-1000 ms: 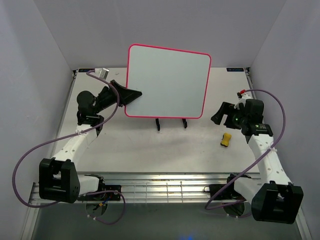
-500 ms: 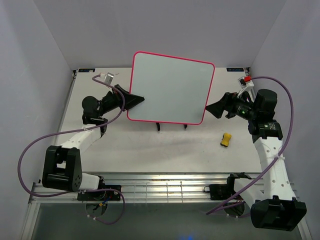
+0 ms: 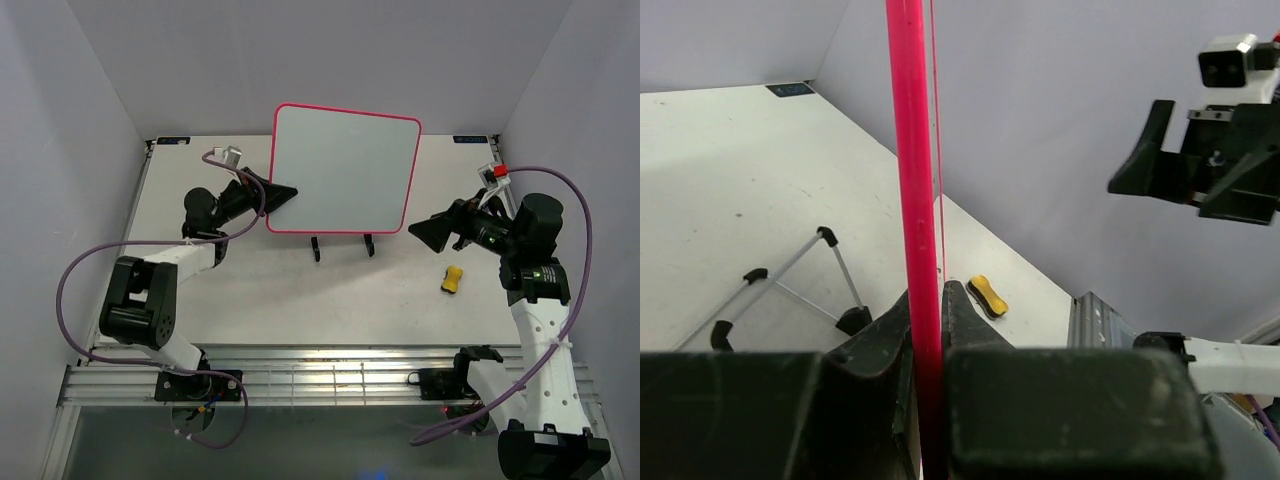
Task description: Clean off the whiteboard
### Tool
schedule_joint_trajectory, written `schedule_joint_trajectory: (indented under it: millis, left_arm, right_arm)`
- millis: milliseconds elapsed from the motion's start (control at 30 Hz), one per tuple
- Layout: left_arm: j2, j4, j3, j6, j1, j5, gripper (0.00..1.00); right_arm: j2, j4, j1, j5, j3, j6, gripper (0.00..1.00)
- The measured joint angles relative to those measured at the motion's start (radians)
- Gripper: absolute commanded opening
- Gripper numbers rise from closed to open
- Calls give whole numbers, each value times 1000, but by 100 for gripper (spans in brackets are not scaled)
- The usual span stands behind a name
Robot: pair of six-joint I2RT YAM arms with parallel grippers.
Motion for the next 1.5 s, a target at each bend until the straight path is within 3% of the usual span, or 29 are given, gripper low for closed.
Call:
schedule_joint_trajectory:
  millis: [367, 1500]
  left_arm:
    - [287, 98, 91, 5, 1, 8, 0]
    - [491, 227, 179, 122, 35, 167, 0]
  right_arm:
    - [-122, -98, 2, -37, -40, -36, 96]
    - [-116, -132, 35, -81, -40, -54, 98]
